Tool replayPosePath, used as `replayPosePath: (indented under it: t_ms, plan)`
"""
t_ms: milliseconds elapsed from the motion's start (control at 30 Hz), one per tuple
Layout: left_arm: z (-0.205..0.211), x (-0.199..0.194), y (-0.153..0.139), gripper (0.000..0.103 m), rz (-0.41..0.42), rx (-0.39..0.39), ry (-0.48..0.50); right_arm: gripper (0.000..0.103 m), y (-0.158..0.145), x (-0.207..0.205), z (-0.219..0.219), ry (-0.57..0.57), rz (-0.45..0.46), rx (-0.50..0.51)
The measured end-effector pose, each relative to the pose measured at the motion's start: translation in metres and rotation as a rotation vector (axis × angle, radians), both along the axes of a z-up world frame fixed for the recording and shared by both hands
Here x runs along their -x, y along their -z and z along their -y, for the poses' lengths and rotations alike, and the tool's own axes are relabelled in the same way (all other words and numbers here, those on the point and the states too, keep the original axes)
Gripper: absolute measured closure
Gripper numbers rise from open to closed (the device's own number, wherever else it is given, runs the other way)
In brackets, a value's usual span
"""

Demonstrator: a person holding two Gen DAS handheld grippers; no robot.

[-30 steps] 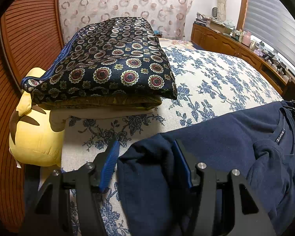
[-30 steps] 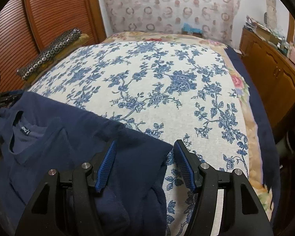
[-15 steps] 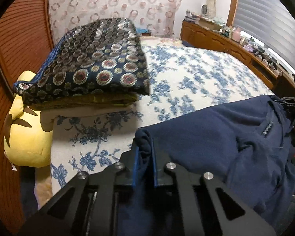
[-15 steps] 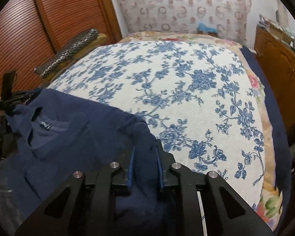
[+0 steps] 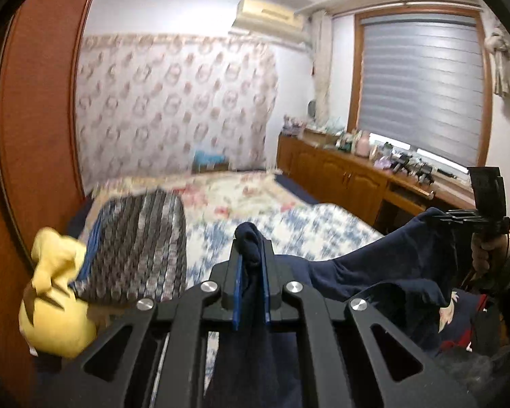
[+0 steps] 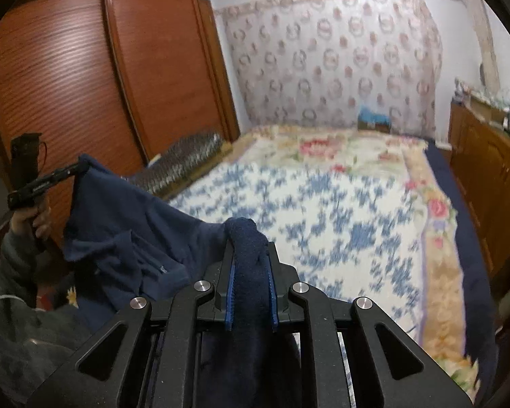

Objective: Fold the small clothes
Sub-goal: 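Grasp the hem with both tools and lift the shirt up, then fold the lifted hem over toward the collar and release both tools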

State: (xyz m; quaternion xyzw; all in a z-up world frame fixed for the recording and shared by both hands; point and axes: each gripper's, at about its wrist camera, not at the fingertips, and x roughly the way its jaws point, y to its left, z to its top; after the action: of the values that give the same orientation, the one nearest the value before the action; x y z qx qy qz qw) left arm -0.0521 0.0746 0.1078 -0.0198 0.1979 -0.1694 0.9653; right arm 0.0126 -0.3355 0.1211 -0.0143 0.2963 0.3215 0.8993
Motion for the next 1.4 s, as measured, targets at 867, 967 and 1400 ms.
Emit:
replayPosePath:
  t_ms: [867,967,1400]
  plan:
    - [-0.036,0.031,-0.162,0.097,0.396,-0.005,-0.075,0.091,-0.214,0.071,0.017,0.083,0.439,0.053]
    - [-0.032,0.038,-0.177,0.097,0.437,-0.02,-0.072,0.091,-0.228,0.075,0.024,0.106,0.467,0.056]
    - [-0.02,-0.047,-0.149,0.097,0.335,-0.051,-0.068,0.091,-0.219,0.019,0.049,0.2,0.423,0.147]
